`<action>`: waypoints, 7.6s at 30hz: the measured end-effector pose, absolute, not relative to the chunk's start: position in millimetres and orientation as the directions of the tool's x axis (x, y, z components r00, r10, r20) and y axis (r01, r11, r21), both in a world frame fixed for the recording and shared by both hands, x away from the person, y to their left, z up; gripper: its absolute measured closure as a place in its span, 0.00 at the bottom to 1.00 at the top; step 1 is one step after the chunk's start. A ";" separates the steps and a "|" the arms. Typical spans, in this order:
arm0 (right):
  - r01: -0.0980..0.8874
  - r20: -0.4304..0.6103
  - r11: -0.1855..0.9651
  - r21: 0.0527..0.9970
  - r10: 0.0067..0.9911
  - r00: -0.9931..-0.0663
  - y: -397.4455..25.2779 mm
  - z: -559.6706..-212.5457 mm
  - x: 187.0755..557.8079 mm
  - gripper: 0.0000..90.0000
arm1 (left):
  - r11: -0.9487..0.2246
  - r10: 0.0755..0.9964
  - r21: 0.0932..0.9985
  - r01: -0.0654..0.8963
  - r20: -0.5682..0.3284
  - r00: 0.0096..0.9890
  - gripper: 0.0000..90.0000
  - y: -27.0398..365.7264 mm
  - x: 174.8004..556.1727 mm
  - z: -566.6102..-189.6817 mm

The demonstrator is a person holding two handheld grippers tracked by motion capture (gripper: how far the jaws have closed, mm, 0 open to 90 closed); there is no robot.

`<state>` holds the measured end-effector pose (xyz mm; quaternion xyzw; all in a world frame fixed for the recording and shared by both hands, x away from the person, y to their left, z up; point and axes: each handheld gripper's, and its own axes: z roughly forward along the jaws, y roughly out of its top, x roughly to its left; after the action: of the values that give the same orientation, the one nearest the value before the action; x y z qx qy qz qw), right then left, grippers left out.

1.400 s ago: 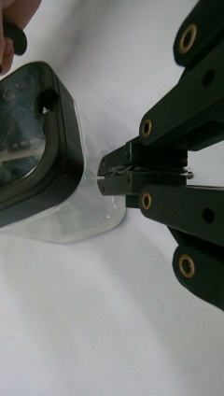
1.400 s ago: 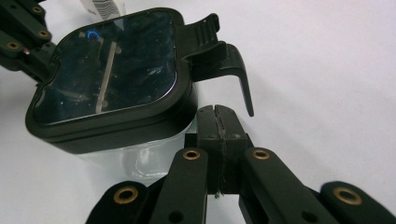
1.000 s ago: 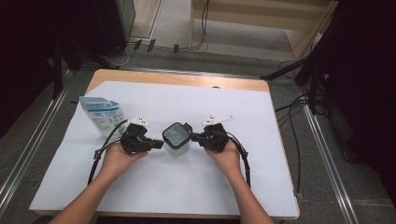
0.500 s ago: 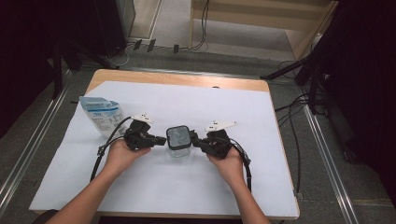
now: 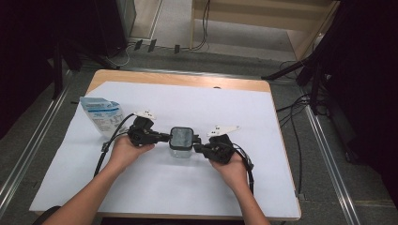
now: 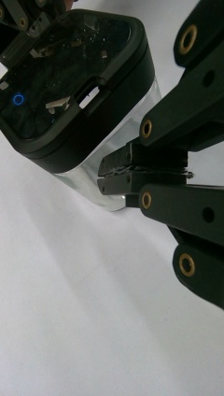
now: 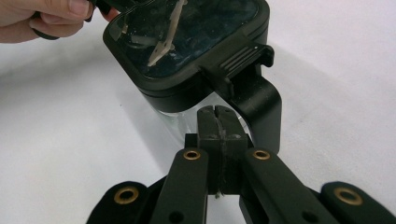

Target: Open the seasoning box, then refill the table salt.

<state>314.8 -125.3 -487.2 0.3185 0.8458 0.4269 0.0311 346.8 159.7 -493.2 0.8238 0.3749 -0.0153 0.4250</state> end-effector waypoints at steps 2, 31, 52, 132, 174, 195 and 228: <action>0.508 0.212 0.437 0.742 0.566 -0.797 -125.2 -486.8 314.1 1.00 | -0.367 0.600 0.688 0.626 -0.339 0.725 1.00 158.9 347.5 -492.4; 0.509 0.230 0.386 0.770 0.575 -0.785 -156.7 -483.6 302.6 0.66 | -0.423 0.484 0.739 0.525 -0.305 0.820 0.52 185.9 337.6 -472.1; 0.535 0.251 0.362 0.764 0.597 -0.762 -157.2 -480.5 306.3 0.69 | -0.452 0.322 0.791 0.412 -0.286 0.902 0.24 185.8 345.2 -459.6; 0.619 0.331 0.326 0.715 0.622 -0.710 -152.4 -486.3 322.8 1.00 | -0.570 0.240 0.769 0.290 -0.181 0.954 0.13 134.4 362.3 -491.5; 0.620 0.336 0.329 0.712 0.616 -0.713 -152.9 -485.1 325.3 1.00 | -0.554 0.224 0.792 0.255 -0.154 0.962 0.41 152.6 354.5 -453.5; 0.618 0.338 0.329 0.714 0.611 -0.716 -153.1 -482.6 324.7 1.00 | -0.552 0.245 0.764 0.335 -0.236 0.940 0.89 142.8 357.2 -442.6; 0.615 0.341 0.312 0.724 0.613 -0.713 -152.9 -482.5 321.5 1.00 | -0.573 0.242 0.741 0.350 -0.255 0.936 1.00 107.9 360.7 -414.7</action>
<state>321.5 -152.9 -482.5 0.3791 0.8099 0.4475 -0.0011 360.7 107.9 -414.7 0.8845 0.1673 -0.0626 0.4309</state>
